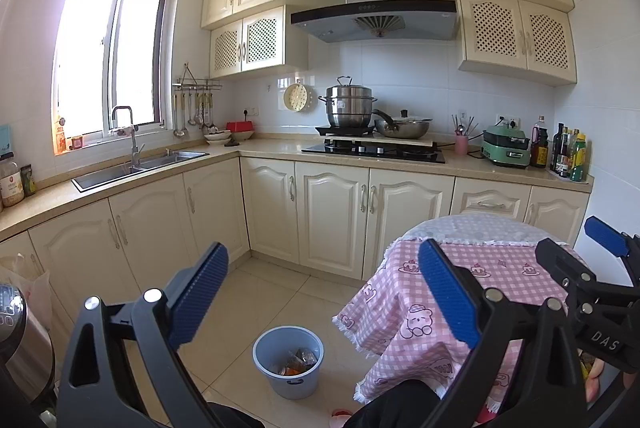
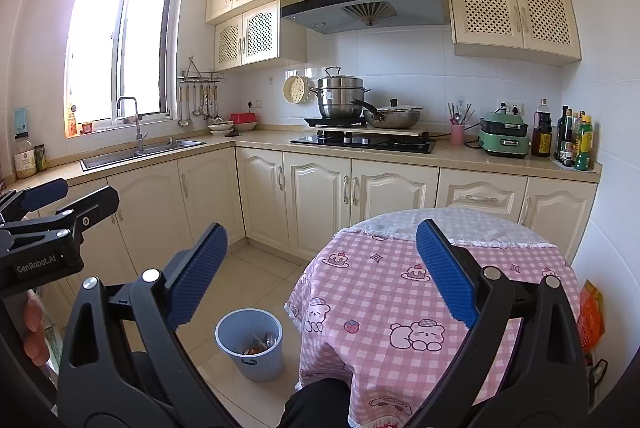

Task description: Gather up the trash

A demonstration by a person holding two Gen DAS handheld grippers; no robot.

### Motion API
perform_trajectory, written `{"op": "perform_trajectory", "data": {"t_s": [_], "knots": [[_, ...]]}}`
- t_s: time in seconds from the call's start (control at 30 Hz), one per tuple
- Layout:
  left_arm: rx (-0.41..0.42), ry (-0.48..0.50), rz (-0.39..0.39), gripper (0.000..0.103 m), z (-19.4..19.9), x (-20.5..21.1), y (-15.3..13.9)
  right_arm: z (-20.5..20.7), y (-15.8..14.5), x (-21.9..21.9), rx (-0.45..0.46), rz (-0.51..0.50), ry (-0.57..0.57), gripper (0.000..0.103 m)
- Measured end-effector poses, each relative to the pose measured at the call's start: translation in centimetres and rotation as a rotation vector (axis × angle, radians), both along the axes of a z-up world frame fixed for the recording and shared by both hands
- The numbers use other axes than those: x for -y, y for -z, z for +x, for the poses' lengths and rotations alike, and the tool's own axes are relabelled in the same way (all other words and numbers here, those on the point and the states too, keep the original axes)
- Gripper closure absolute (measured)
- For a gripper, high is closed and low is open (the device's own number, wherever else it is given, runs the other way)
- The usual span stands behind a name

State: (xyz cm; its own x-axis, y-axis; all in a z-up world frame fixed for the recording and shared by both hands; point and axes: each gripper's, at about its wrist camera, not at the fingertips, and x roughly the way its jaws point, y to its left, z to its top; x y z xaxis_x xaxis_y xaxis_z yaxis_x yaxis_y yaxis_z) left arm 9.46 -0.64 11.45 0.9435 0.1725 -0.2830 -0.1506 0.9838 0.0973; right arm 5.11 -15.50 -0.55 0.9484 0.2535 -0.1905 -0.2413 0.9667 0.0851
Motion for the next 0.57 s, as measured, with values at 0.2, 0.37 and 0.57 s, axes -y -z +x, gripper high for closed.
{"op": "perform_trajectory", "data": {"t_s": [0.2,0.37,0.57], "knots": [[-0.012,-0.006,0.002,0.009,0.3,-0.1,0.5,0.6,0.3,-0.1,-0.011,-0.004,-0.006,0.009],[-0.033,-0.018,-0.001,0.009,1.2,-0.3,1.1,1.4,1.0,0.0,-0.026,-0.008,-0.01,0.009],[-0.087,-0.047,0.015,0.009,3.2,-0.7,2.8,4.2,2.6,1.9,-0.086,0.017,-0.003,0.009]]}}
